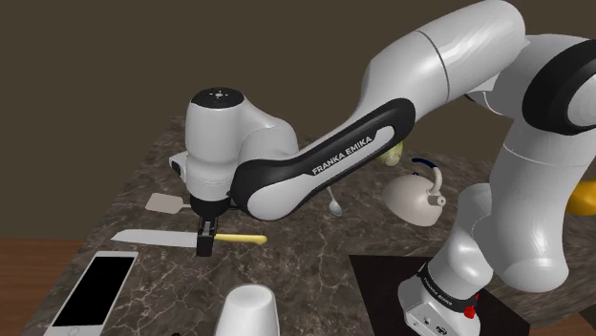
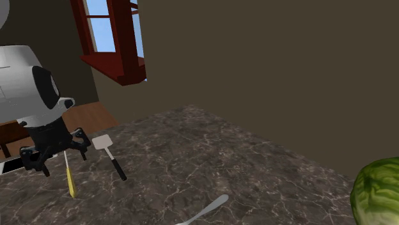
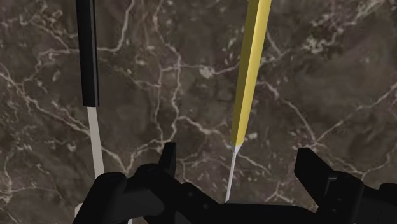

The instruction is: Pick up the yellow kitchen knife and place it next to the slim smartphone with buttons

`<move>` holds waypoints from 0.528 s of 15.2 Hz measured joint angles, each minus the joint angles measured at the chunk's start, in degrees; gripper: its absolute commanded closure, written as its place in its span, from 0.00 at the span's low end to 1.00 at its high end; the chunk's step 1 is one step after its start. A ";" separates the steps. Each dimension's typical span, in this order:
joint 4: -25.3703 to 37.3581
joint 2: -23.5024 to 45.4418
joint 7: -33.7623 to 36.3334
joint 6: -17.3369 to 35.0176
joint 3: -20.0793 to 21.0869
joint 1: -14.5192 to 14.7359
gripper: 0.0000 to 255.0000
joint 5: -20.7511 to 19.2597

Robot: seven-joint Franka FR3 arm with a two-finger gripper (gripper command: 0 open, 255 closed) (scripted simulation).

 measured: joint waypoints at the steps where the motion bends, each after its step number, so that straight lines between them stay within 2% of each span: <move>1: -0.01 0.04 0.03 0.06 0.00 0.01 0.00 -0.02; 4: -0.02 0.09 0.05 0.12 -0.01 0.02 0.00 -0.04; 5: -0.02 0.09 0.05 0.13 -0.01 0.02 1.00 -0.04; 8: -0.02 0.09 0.05 0.13 -0.01 0.03 1.00 -0.04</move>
